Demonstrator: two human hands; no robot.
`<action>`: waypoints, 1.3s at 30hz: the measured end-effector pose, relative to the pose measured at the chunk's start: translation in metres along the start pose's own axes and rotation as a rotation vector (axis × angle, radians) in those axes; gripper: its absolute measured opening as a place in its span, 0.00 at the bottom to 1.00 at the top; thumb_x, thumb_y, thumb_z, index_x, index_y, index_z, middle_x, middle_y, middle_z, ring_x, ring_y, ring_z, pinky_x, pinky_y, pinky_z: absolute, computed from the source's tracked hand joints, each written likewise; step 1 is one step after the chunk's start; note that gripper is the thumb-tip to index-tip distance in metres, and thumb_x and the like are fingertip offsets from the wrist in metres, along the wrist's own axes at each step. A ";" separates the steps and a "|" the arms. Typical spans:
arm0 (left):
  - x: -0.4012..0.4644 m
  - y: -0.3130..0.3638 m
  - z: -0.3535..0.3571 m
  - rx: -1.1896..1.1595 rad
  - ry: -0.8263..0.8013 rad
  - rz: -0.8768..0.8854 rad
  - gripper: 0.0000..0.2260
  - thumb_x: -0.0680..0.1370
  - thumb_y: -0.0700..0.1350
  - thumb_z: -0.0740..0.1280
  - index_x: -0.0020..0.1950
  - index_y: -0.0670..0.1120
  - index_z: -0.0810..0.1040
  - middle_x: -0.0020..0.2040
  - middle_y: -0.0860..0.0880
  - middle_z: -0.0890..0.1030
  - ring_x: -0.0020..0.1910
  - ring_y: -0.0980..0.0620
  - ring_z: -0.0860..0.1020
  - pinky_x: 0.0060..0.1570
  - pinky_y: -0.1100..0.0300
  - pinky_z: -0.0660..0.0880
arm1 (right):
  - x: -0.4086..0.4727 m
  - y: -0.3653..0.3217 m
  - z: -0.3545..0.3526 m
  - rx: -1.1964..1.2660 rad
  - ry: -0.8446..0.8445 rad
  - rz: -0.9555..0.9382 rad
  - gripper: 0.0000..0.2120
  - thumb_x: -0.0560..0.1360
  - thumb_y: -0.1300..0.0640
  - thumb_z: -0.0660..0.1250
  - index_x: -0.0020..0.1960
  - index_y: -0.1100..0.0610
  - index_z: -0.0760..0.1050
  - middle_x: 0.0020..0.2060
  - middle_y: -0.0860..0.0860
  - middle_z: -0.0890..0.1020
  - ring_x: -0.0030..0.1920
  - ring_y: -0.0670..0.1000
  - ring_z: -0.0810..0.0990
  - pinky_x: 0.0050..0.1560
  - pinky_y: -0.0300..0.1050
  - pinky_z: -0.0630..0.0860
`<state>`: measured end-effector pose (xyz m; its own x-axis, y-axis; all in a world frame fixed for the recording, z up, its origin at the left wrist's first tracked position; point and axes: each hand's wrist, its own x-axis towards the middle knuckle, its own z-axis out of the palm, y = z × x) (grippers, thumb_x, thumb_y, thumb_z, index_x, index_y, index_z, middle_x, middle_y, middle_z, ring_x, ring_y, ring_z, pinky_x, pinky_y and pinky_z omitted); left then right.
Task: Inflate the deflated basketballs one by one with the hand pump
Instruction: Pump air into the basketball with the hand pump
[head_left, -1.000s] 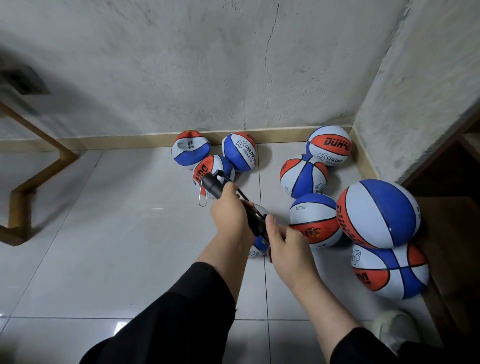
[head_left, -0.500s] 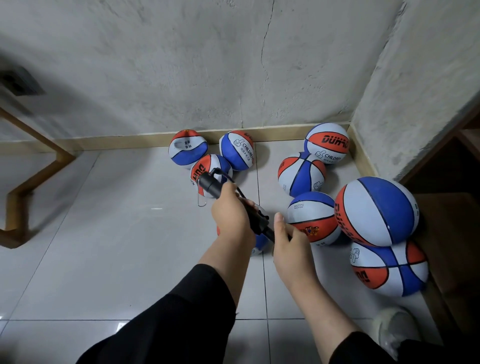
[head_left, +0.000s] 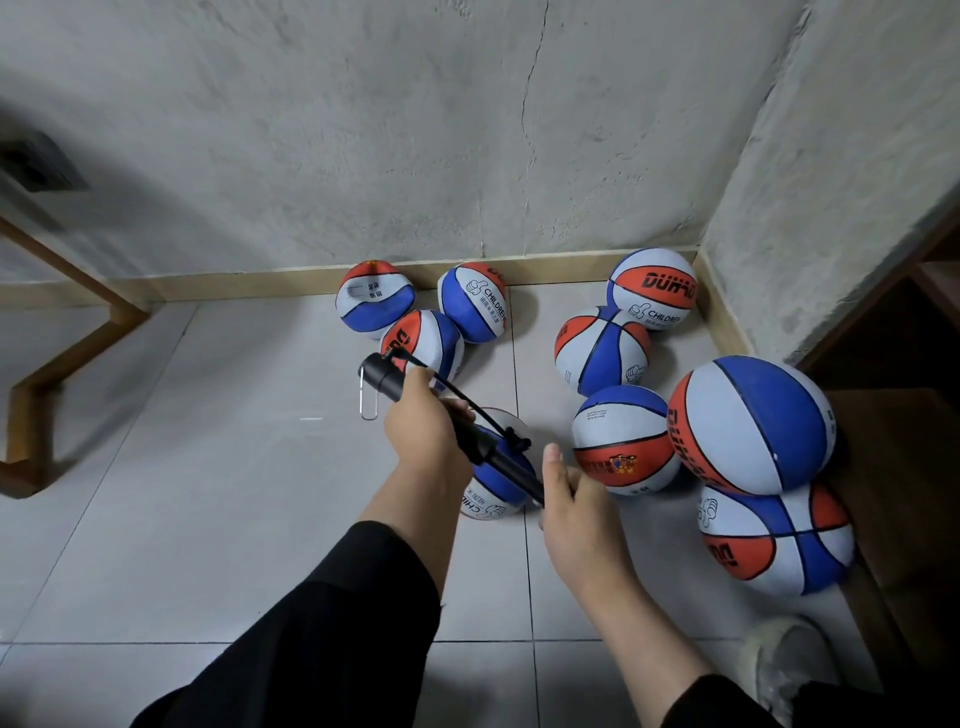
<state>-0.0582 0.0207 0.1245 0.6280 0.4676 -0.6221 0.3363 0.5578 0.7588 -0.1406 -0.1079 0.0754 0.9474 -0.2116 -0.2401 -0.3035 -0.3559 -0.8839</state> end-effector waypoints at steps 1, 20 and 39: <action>0.004 0.003 -0.002 -0.008 0.008 0.002 0.09 0.80 0.47 0.66 0.43 0.45 0.71 0.24 0.48 0.74 0.23 0.51 0.72 0.29 0.63 0.71 | 0.000 0.004 -0.001 -0.001 0.001 0.008 0.29 0.81 0.35 0.53 0.30 0.54 0.64 0.25 0.49 0.73 0.31 0.54 0.72 0.35 0.48 0.70; -0.028 -0.013 0.011 -0.016 -0.056 -0.013 0.09 0.79 0.46 0.65 0.44 0.43 0.70 0.25 0.46 0.73 0.20 0.50 0.71 0.23 0.64 0.70 | 0.006 -0.026 -0.001 0.050 -0.024 -0.017 0.35 0.83 0.37 0.52 0.36 0.67 0.70 0.26 0.57 0.76 0.32 0.59 0.74 0.34 0.53 0.70; -0.045 -0.024 0.018 0.028 -0.019 0.020 0.24 0.77 0.51 0.65 0.20 0.47 0.73 0.25 0.46 0.74 0.24 0.46 0.71 0.36 0.54 0.73 | 0.007 -0.026 -0.005 0.083 -0.010 0.122 0.29 0.85 0.39 0.52 0.35 0.59 0.71 0.28 0.52 0.75 0.32 0.54 0.75 0.28 0.42 0.69</action>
<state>-0.0821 -0.0263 0.1377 0.6478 0.4649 -0.6035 0.3431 0.5293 0.7760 -0.1266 -0.1046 0.0983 0.9052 -0.2390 -0.3514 -0.4073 -0.2520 -0.8779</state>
